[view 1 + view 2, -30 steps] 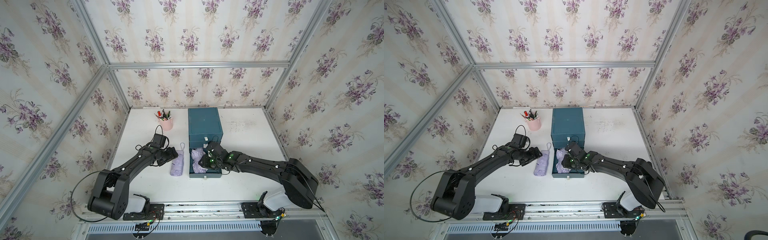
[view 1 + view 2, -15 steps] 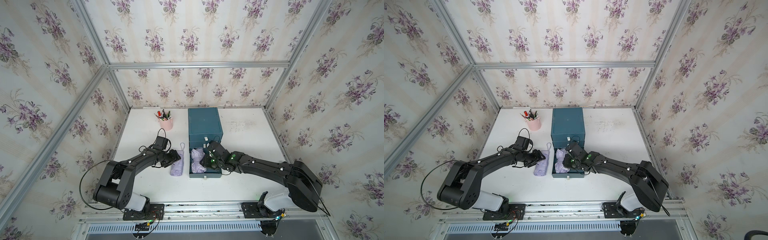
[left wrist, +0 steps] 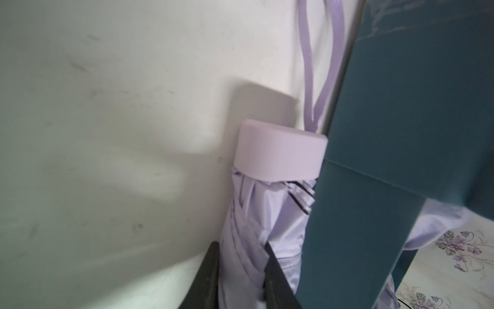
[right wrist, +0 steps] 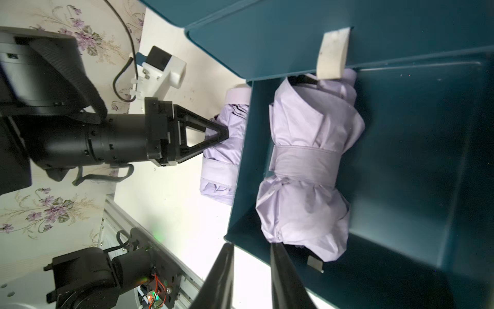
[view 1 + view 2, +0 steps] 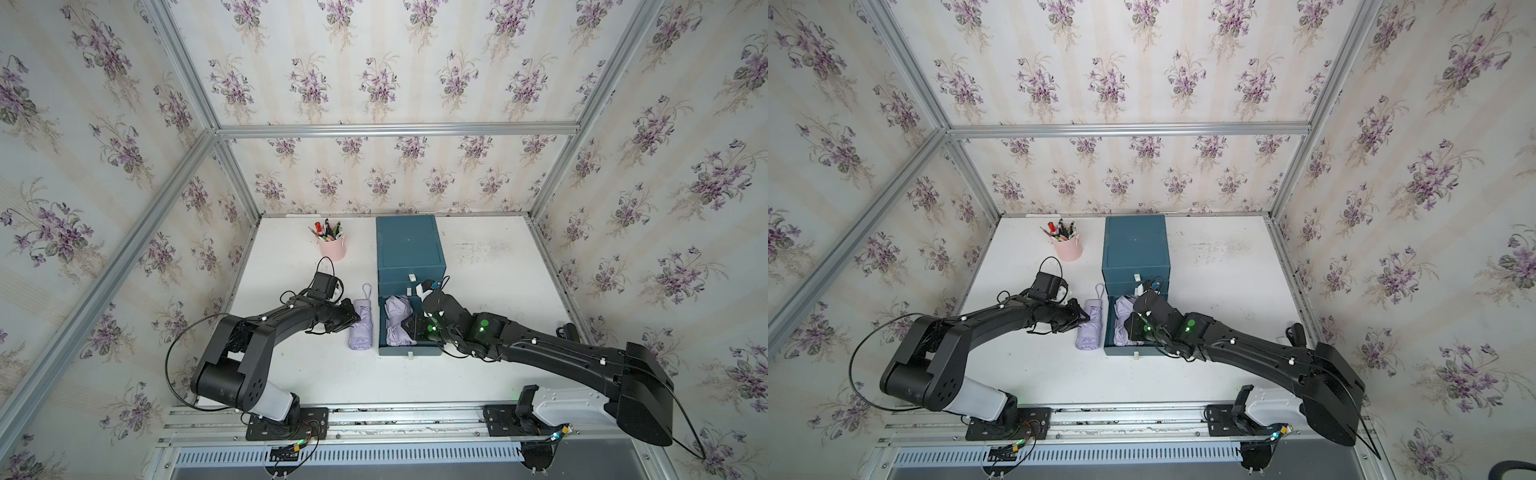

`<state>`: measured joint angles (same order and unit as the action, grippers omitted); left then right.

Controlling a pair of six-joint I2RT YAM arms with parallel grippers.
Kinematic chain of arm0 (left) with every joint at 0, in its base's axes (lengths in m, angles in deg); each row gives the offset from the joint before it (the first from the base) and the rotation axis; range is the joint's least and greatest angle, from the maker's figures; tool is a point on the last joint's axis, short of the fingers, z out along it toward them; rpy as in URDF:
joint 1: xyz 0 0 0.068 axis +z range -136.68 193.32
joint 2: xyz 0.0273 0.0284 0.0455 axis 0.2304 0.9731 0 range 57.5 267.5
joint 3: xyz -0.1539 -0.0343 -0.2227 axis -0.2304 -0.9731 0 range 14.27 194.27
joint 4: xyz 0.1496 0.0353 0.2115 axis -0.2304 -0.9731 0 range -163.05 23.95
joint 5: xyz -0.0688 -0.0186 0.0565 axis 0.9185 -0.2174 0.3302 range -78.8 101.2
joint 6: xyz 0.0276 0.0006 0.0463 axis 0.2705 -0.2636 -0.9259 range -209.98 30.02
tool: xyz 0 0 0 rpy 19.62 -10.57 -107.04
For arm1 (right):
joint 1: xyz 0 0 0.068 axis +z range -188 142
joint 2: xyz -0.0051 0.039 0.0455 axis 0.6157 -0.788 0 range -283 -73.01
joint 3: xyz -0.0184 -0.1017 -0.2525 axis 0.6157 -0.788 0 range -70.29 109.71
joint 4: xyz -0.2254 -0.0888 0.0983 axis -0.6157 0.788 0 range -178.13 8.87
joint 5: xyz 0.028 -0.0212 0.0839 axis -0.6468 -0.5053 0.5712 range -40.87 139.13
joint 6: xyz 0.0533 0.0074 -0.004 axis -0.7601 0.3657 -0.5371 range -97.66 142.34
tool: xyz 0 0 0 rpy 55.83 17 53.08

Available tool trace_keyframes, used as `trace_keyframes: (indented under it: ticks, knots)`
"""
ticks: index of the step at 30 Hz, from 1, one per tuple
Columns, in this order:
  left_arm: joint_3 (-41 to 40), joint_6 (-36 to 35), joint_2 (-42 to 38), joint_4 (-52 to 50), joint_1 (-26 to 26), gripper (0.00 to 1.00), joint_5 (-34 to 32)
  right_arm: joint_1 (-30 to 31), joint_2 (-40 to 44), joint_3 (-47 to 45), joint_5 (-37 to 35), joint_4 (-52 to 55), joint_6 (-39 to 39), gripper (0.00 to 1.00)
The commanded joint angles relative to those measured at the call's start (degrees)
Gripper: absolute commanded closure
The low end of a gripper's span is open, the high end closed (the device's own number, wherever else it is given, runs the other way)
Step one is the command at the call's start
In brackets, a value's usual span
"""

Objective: Place the umbrella in the drawer by color
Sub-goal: Pick up the umbrella from the center of the board.

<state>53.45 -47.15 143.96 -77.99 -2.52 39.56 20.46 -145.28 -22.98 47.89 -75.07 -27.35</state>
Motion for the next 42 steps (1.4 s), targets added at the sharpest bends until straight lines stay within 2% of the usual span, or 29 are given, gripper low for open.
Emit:
trace_keyframes:
  ticks: [1, 6, 10, 14, 21, 27, 33, 38, 42]
  knots:
    - [0.8, 0.4, -2.5, -2.6, 0.1, 0.83, 0.0, 0.1, 1.2, 0.2, -1.6, -1.4, 0.5, 0.72]
    - [3.3, 0.7, -10.9, -6.8, 0.2, 0.89, -1.2, 0.1, 3.9, -0.5, -1.2, -5.2, 1.0, 0.68]
    - [6.2, 0.5, -18.5, -10.9, 0.0, 0.95, -5.0, 0.1, 4.2, 1.4, 0.0, -6.4, 2.7, 0.55]
    - [11.3, 0.1, -23.6, -14.4, -0.1, 1.00, -6.6, 0.1, 4.8, 3.1, -0.6, -5.5, 3.4, 0.49]
    - [19.4, 0.6, -26.5, -16.9, -2.1, 1.00, -6.5, 0.0, 8.4, 1.1, -0.5, -8.6, 4.2, 0.37]
    - [20.4, 3.2, -25.1, -9.3, -8.0, 1.00, 0.6, 0.0, 12.0, 0.4, -1.8, -9.5, 4.4, 0.33]
    - [21.8, 2.3, -25.8, -4.6, -13.5, 1.00, 2.1, -0.2, 20.2, -3.1, -3.8, -12.8, 4.8, 0.25]
    - [18.1, 5.7, -26.3, 1.8, -14.7, 1.00, 5.4, -0.4, 24.2, -6.4, -1.3, -20.1, 5.5, 0.20]
    - [15.0, 9.1, -26.2, 7.5, -14.8, 1.00, 8.2, -1.1, 23.0, -6.6, 2.1, -23.1, 5.0, 0.19]
